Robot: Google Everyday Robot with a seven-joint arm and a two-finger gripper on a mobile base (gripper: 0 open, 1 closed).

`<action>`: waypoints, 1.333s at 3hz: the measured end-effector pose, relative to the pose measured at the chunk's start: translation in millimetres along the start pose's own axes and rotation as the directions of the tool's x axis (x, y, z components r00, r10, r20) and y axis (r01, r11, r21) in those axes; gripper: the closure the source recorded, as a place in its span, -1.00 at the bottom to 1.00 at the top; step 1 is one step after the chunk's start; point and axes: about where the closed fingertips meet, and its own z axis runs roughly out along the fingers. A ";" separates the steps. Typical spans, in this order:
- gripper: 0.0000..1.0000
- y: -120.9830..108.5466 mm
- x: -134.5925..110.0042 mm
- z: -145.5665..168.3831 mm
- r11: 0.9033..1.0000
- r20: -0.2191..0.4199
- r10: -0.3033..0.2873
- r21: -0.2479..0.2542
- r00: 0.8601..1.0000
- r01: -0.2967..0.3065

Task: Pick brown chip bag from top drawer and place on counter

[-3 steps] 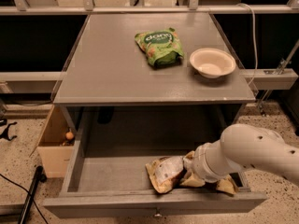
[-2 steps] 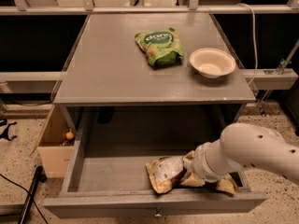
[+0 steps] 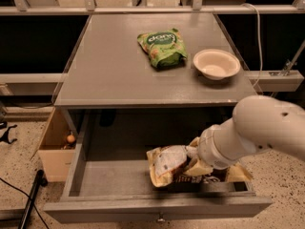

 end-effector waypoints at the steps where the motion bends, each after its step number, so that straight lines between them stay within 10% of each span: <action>1: 1.00 -13.4 -22.1 -46.5 0.999 -0.006 -0.022 0.040 1.000 0.022; 2: 1.00 -37.7 -59.4 -114.0 0.990 -0.015 -0.071 0.123 0.997 0.072; 4: 1.00 -40.1 -73.4 -126.9 0.987 -0.008 -0.094 0.133 0.996 0.094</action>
Offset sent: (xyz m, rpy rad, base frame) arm 0.0262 0.0008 0.2025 -0.0581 -0.2180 0.0099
